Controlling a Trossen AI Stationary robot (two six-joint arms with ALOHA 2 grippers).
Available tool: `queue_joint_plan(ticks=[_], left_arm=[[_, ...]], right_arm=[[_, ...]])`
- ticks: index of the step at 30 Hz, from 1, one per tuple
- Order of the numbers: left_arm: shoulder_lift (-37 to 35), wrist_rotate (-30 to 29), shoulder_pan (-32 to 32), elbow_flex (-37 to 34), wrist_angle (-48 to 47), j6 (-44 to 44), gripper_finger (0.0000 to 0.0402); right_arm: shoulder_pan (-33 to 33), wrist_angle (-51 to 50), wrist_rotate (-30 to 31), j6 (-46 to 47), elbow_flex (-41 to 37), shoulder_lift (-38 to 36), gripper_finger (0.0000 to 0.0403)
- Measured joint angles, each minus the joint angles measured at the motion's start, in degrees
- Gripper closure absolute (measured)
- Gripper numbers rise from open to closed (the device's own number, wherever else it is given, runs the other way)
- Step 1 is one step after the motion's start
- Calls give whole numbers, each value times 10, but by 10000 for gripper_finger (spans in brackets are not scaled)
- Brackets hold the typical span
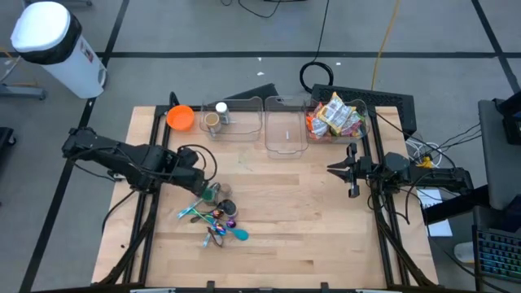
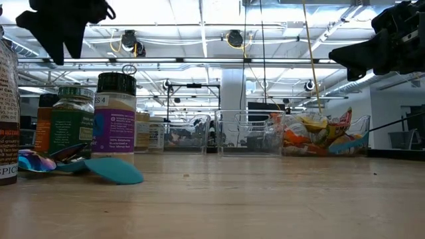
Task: Pick & Place Food Item
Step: Put the left black seasoning bottle into the left transparent bin
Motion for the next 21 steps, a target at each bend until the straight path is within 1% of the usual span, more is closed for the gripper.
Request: queue_joint_plan(ticks=[3,7,11,16,21], left_arm=[[0,21,11,-29,4,-8,143],[0,64,30,-83,10,-25,124],[0,94,44,-118,39,1,101],[-1,97,55,-123,66,42,86],[-6,97,63,-123,84,64,91]], right_arm=[[0,0,0,0,0,0,360],[0,0,0,0,0,0,360],[0,0,0,0,0,0,360],[0,0,0,0,0,0,360],[0,0,0,0,0,0,360]])
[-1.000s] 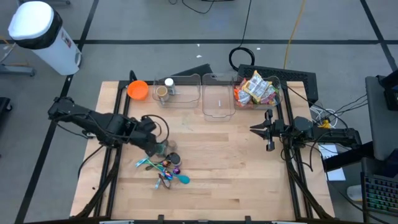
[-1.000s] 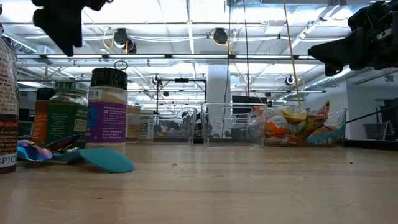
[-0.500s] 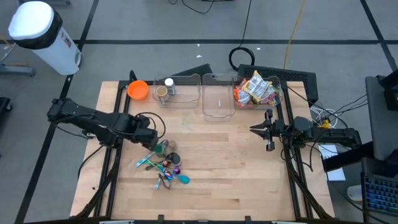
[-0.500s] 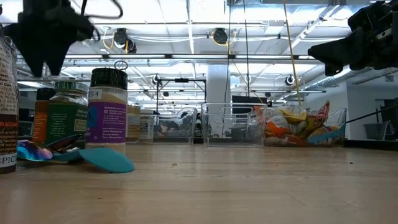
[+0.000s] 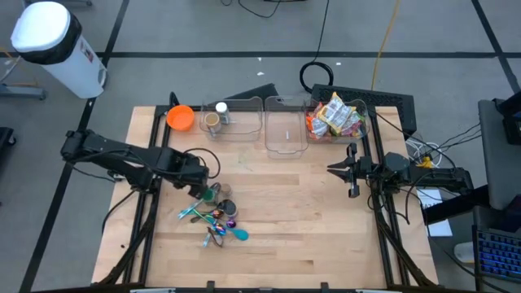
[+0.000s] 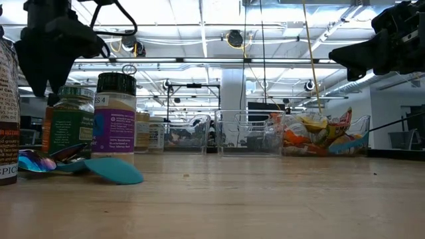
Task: Pick & Place Food Item
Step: Put the left black seasoning bottle into the left transparent bin
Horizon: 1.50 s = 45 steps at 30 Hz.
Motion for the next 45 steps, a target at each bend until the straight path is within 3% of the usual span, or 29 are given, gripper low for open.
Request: queue_joint_plan(ticks=[13,30,45], left_arm=[[0,-20,29,0,-3,50,127],[-22,-20,65,-1,24,92,139],[-13,-41,65,0,70,86,105]], right_arm=[[0,0,0,0,0,0,360],[0,0,0,0,0,0,360],[0,0,0,0,0,0,360]])
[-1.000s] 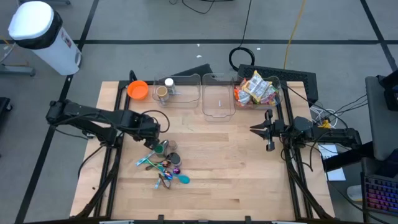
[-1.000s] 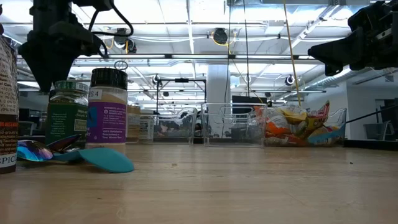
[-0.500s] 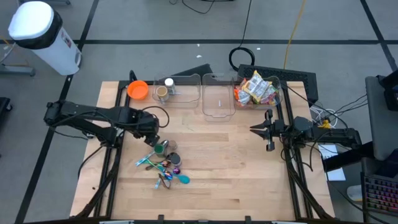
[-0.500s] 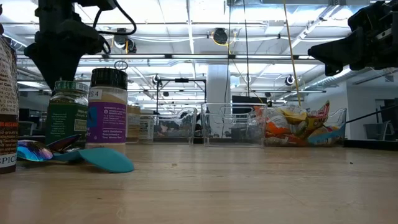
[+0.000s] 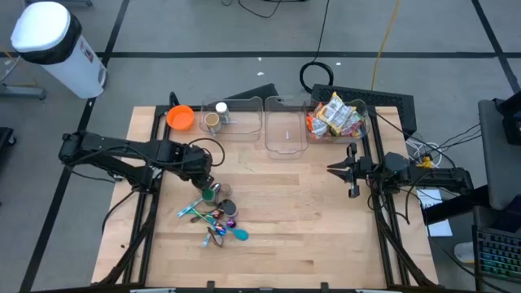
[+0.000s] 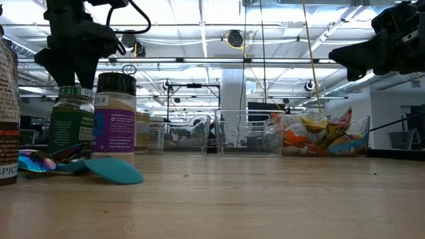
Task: Pick & Place Food Item
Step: Put the left black seasoning bottle into the left transparent bin
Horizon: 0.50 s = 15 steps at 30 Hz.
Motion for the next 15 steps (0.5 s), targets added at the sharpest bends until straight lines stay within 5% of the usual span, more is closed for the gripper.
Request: queue_joint_plan(ticks=[15], left_arm=[[17,5,-2,-32,13,0,81]], right_arm=[[0,0,0,0,0,0,360]])
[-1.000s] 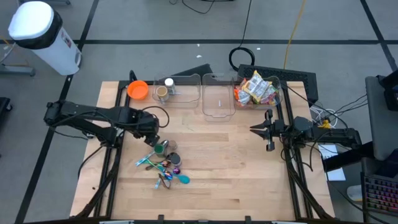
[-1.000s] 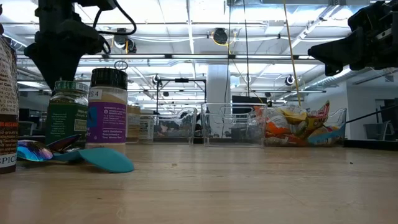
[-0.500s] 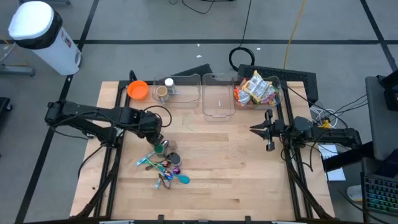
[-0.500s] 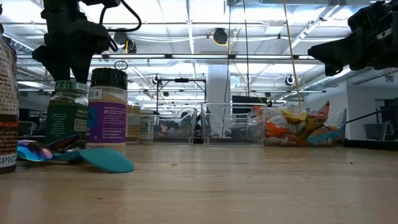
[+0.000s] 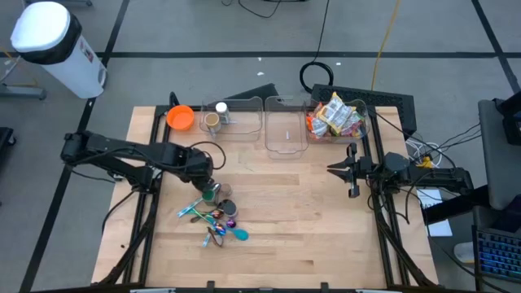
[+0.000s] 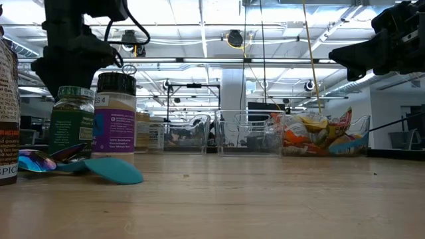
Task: Pick & Place Food Item
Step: Put the left black seasoning bottle into the left transparent bin
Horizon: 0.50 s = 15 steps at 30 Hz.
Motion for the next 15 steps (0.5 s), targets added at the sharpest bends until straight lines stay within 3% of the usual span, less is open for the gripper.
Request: queue_joint_plan(ticks=[9,15], left_arm=[[-1,0,0,-4,13,10,104],[-1,12,0,-4,13,7,141]], right_arm=[[0,0,0,0,0,0,360],[0,0,0,0,0,0,360]])
